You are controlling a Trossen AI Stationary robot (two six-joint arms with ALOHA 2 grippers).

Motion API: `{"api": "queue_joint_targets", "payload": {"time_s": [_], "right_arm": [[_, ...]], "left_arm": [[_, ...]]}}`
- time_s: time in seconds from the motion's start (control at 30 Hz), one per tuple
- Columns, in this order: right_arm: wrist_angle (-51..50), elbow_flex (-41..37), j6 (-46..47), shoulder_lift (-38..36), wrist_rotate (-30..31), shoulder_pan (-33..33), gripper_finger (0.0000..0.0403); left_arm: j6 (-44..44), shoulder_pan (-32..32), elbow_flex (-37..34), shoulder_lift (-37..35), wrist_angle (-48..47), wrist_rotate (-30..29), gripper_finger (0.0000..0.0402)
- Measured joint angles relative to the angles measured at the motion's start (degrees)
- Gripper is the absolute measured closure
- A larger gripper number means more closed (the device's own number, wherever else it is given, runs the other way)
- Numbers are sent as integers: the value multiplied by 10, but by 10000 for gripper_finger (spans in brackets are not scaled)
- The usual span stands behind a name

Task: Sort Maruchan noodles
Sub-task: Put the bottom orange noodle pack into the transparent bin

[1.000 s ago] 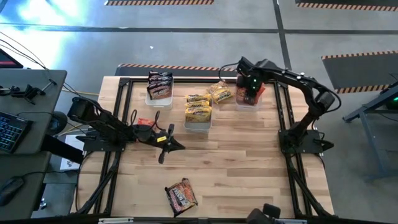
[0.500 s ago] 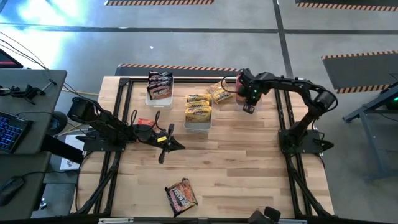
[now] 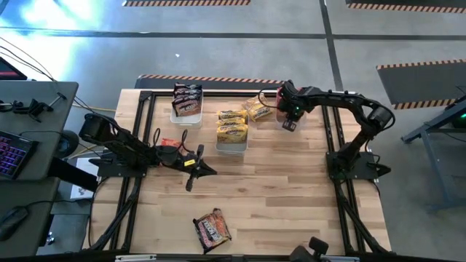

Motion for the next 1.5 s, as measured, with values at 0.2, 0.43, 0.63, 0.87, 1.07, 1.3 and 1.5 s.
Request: {"api": "queue_joint_targets", "payload": {"time_s": [0.2,0.43,0.63,0.87,1.07,1.3,1.5], "right_arm": [[5,0,2,0,2,0,399],[4,0,1,-7,3,3,398],[-20,0,6,-47,19,12,376],[-28,1,25,-87,19,12,312],[-34,1,32,-83,5,12,285],[-36,1,55,-56,-22,12,283],[-45,1,79,-41,-22,12,274]], "left_arm": [[0,0,0,0,0,0,401],[0,0,0,0,0,0,401],[0,0,0,0,0,-16,401],[0,0,0,0,0,-17,401],[-5,0,0,0,0,-17,401],[-5,0,0,0,-1,-17,401],[-5,0,0,0,-1,-17,401]]}}
